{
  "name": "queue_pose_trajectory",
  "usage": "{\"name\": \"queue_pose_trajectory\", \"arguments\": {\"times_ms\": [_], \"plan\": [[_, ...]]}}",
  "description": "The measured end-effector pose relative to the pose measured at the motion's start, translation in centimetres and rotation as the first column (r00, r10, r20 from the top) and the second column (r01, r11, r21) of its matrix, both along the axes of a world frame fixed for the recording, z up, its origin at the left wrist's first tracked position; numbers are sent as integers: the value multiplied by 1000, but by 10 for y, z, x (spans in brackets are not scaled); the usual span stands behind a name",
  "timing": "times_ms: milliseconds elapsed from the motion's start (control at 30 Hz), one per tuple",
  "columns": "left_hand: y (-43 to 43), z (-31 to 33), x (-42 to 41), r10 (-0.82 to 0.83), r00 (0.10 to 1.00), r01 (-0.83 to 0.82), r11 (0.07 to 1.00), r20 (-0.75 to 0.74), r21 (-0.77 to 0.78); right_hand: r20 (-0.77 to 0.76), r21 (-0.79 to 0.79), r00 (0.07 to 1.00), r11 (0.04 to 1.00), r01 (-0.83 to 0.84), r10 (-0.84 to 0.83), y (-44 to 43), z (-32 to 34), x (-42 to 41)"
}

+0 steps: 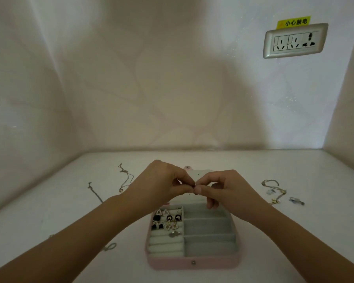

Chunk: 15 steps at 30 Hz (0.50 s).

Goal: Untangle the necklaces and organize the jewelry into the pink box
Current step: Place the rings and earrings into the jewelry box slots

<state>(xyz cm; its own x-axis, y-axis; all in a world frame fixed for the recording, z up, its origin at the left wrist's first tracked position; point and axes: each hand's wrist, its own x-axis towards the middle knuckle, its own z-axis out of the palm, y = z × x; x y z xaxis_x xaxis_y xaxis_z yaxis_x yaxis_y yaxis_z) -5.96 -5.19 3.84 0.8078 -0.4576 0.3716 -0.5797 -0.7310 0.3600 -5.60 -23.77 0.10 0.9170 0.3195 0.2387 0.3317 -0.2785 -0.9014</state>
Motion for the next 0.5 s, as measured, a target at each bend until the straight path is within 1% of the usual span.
{"name": "queue_pose_trajectory", "arguments": {"times_ms": [67,233,400,500], "plan": [[1,-1,-1,25,999,-25,1000,-30,-16,18,-31,1000,999,-18,18,1,-1,-1],[4,-2,-8,109,987,-119,990,-115,-79,127,-118,990,992,-49,64,3,-5,-2],[14,-7,-11,123,962,-152,983,-242,-105,132,-197,982,974,-108,136,5,-7,-4],[25,-11,-10,139,939,-175,981,-314,-89,133,-237,982,966,-100,134,3,-6,-3]]}}
